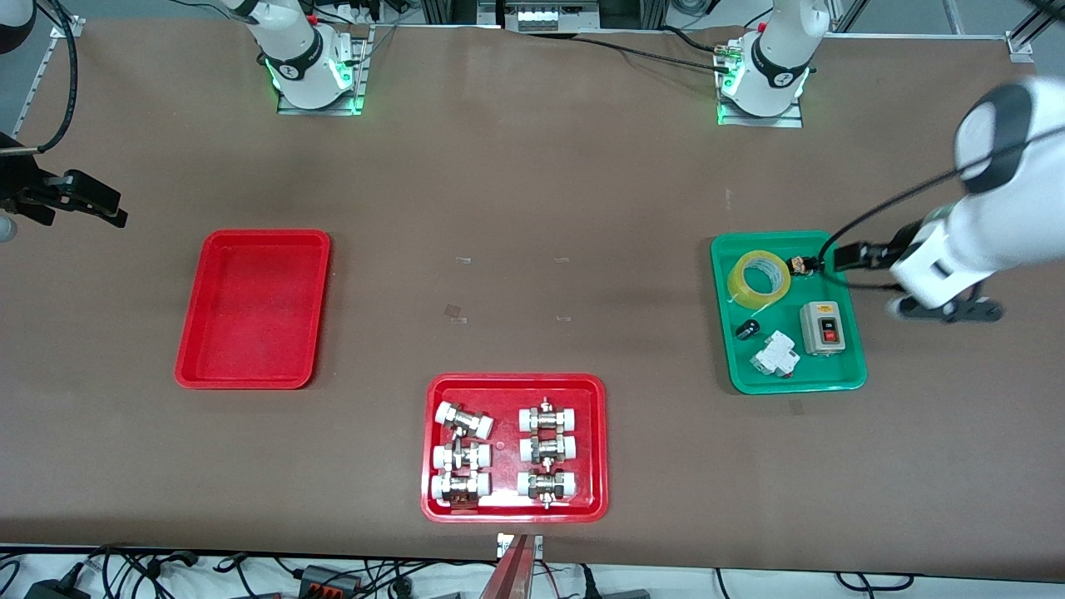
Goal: Left arm passes tape to right arm into tray
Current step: 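Move the left gripper over the green tray toward the tape roll, then lower the left gripper and grasp the yellow tape roll's rim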
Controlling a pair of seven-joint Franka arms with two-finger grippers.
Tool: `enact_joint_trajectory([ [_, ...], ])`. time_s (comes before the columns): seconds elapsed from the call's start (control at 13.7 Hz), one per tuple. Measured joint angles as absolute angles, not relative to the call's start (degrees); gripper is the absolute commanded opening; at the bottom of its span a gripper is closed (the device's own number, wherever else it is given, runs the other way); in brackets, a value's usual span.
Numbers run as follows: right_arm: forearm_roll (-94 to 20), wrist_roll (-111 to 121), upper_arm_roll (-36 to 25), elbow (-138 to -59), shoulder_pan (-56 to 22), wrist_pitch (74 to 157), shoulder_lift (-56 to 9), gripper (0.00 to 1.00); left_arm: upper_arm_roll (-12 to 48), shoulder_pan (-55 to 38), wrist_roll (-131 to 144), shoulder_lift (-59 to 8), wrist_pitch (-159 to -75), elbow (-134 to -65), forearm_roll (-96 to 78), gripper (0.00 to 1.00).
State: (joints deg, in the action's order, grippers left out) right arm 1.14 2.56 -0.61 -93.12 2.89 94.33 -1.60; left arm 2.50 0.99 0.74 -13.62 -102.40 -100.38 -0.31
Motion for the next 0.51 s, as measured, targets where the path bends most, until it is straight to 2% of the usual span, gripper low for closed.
enact_joint_trajectory([
  [0.37,1.14,2.56,-0.62,-93.11,2.93,94.11,-1.6,1.0,2.62,1.22,2.56,-14.06,-125.82,-121.34,-0.31,1.0],
  [0.51,1.14,2.57,-0.62,-93.11,2.93,94.08,-1.6,1.0,2.79,1.12,4.76,-14.03,-132.71,-128.25,-0.32,1.0],
])
